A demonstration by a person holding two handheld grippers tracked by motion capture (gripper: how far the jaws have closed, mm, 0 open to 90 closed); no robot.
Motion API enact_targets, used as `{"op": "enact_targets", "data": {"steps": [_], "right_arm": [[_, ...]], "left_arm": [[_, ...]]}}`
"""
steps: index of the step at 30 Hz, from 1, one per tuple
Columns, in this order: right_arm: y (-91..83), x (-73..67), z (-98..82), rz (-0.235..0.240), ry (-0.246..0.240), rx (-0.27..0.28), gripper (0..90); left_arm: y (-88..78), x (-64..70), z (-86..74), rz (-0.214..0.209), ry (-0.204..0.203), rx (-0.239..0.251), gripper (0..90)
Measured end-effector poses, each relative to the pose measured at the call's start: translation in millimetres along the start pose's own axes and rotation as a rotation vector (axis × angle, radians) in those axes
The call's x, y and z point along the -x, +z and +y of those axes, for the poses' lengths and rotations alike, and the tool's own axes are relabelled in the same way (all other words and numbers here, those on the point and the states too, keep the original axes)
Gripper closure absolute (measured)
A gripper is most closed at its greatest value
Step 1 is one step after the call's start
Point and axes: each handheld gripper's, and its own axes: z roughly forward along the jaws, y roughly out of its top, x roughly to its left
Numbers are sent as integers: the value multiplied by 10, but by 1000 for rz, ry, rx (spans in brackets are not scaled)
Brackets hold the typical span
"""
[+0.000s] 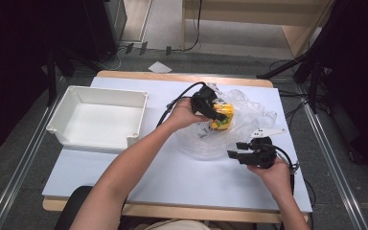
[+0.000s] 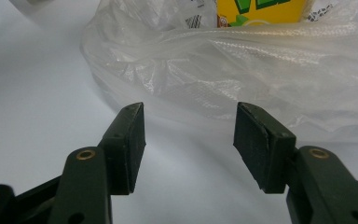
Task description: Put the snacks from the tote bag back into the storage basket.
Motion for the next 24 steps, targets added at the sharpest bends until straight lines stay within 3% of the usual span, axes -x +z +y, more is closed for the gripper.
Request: {"op": "enact_targets", "data": {"steps": [8,13,18,24], "right_arm": [[1,5,-4,7,3,2,444],[-15,13,-3,13,0,8,447],[-14,7,-1,13,-2,6,447],[-13,-4,2,17,-6,5,447]], "left_arm": [[-6,46,26,37,47,-20,509],[-19,31,42,29,16,-18,515],[-66,36,59,36,24,-21,518],[-188,51,102,38,14,13,519]]}}
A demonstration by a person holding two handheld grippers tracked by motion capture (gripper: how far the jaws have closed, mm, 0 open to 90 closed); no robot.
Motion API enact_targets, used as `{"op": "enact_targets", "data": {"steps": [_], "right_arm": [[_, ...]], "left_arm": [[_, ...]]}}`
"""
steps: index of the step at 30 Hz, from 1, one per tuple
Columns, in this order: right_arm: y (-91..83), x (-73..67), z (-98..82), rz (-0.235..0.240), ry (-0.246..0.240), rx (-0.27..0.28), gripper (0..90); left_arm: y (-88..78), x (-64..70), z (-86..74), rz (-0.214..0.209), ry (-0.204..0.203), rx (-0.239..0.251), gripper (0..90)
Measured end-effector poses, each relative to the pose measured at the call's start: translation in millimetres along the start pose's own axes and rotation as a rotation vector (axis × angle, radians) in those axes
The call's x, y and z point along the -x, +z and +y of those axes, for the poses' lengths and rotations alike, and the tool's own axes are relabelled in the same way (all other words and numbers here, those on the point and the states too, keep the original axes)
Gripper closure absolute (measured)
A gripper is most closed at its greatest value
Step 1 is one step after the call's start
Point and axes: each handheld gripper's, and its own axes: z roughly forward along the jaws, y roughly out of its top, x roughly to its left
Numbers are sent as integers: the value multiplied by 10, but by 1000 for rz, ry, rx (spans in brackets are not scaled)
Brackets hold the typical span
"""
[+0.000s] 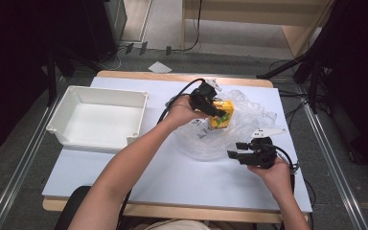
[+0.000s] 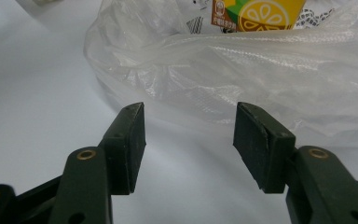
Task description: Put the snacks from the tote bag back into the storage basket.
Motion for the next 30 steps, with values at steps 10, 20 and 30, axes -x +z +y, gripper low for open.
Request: {"op": "enact_targets", "data": {"steps": [10,20,30], "right_arm": [[-2,-7,-3,7,-7,1,447],[-8,-10,-7,10,-10,2,446],[-4,-28,-3,14,-12,-1,446]], "left_arm": [[-211,32,84,-20,-17,19,519],[-335,74,100,-16,-28,6,519],[-432,116,83,-11,-39,9,518]]}}
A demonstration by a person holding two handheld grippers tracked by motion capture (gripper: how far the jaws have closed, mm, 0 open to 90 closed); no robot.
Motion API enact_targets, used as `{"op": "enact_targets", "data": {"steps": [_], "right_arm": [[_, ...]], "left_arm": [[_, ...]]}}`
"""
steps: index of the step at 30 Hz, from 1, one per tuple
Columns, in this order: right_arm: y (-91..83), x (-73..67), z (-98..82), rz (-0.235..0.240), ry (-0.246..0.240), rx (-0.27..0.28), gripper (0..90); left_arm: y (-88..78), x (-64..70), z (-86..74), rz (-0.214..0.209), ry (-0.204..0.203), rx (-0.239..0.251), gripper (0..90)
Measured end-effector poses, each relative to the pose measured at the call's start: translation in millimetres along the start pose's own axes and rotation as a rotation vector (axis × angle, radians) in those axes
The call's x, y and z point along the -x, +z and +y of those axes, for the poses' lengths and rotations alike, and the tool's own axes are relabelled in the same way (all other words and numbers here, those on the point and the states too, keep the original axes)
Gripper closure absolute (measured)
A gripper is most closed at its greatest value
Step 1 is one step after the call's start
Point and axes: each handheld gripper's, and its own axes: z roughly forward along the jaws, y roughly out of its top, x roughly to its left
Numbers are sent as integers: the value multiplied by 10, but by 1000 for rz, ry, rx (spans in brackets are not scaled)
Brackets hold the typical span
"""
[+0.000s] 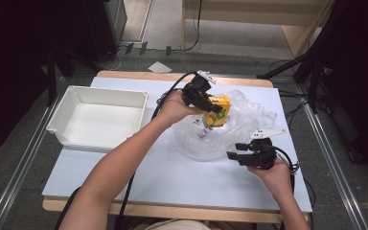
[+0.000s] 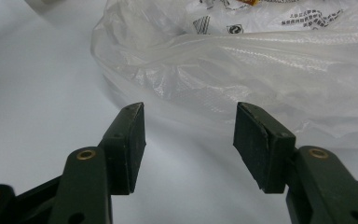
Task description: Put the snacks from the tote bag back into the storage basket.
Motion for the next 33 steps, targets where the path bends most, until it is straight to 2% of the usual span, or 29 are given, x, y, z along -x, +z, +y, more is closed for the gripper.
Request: {"op": "enact_targets", "data": {"steps": [14,18,33], "right_arm": [[0,-16,2,6,-10,2,445],[-4,-21,5,8,-13,4,444],[28,-63,16,27,-26,-3,444]], "left_arm": [[-175,63,1,4,-28,0,518],[-250,58,-28,4,-38,1,518],[-564,28,-192,1,-33,32,518]]}}
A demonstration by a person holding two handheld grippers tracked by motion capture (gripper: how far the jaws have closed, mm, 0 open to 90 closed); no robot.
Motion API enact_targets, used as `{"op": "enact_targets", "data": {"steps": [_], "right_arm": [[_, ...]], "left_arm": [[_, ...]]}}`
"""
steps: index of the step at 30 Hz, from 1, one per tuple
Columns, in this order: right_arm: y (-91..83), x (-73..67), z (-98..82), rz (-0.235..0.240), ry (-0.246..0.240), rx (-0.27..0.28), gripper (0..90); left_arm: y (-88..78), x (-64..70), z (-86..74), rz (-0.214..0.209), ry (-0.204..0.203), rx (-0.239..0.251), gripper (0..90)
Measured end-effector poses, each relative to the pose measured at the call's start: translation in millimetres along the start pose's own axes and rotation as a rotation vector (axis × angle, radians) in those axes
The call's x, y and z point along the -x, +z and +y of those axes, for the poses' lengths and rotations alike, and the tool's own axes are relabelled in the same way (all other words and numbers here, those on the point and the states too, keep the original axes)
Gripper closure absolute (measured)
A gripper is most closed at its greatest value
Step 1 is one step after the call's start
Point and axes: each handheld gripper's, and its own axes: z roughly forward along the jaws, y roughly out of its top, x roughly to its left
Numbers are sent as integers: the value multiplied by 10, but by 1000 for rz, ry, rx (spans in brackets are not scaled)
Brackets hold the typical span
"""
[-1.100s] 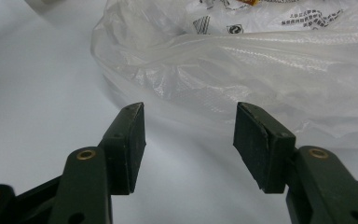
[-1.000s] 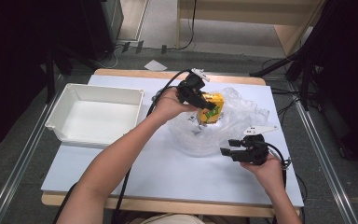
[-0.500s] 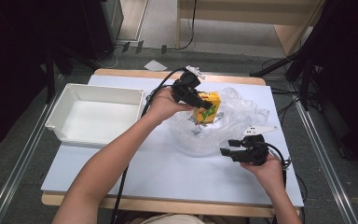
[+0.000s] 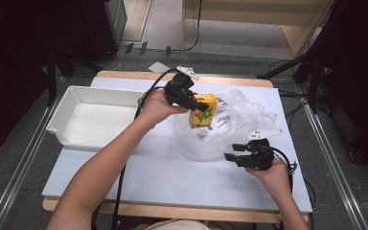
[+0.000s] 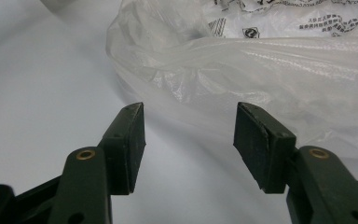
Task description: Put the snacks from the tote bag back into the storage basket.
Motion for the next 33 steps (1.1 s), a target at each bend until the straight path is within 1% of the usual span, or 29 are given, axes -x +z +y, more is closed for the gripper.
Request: {"op": "enact_targets", "data": {"steps": [1,2,5,8,13,16,23,26,29,33], "right_arm": [[2,2,0,-1,-2,-1,444],[5,1,1,-1,-2,-1,444],[10,-6,2,3,1,-3,444],[6,-18,8,21,5,9,443],[12,-38,16,24,-15,10,443],[20,-45,19,26,-17,4,443],[29,-45,23,26,-21,4,443],[29,-44,23,27,-21,4,443],[33,-44,25,30,-25,6,443],[38,-42,32,33,-25,2,443]], "left_arm": [[-30,-6,-9,0,4,0,518],[-55,-11,-19,-2,-4,7,518],[-139,-22,-41,-1,0,14,518],[-222,-25,-61,0,1,18,518],[-354,-27,-97,14,9,21,519],[-423,-54,-118,18,-2,28,518],[-577,-107,-174,21,-9,44,518],[-651,-126,-209,35,-2,45,518],[-728,-151,-248,35,6,57,519],[-826,-180,-290,49,-2,69,518]]}}
